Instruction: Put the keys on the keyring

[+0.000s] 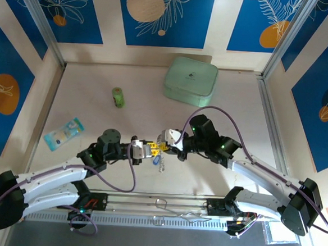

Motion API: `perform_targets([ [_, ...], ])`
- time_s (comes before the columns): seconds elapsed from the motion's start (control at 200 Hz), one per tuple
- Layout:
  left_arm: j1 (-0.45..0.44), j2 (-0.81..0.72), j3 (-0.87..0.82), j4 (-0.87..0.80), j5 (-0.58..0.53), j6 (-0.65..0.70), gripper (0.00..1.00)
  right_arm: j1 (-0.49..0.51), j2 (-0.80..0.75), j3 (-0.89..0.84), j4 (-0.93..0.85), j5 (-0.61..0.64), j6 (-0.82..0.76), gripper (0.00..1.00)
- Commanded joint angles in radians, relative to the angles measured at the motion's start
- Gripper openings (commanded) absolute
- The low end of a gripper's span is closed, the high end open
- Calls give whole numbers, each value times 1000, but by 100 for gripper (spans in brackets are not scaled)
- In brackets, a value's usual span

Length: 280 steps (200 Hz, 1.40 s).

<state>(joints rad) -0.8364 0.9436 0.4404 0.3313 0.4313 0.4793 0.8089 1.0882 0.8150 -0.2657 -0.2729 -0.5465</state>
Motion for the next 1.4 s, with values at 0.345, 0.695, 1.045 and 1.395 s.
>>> perform_targets([
  [0.345,-6,3,-26,132,-63,-78,3,29,12,35,-58,-68,-35,0],
  [0.695,-6,-38,-42,142,-243,-226,0,-143,-189,-204,403,-16,279,42],
  [1.045,-6,-48,-5,55,-341,-278,0,-189,-173,-201,367,202,598,50],
  [1.395,9,-36,24,-35,-540,-272,0,-117,-50,-110,262,168,599,42],
])
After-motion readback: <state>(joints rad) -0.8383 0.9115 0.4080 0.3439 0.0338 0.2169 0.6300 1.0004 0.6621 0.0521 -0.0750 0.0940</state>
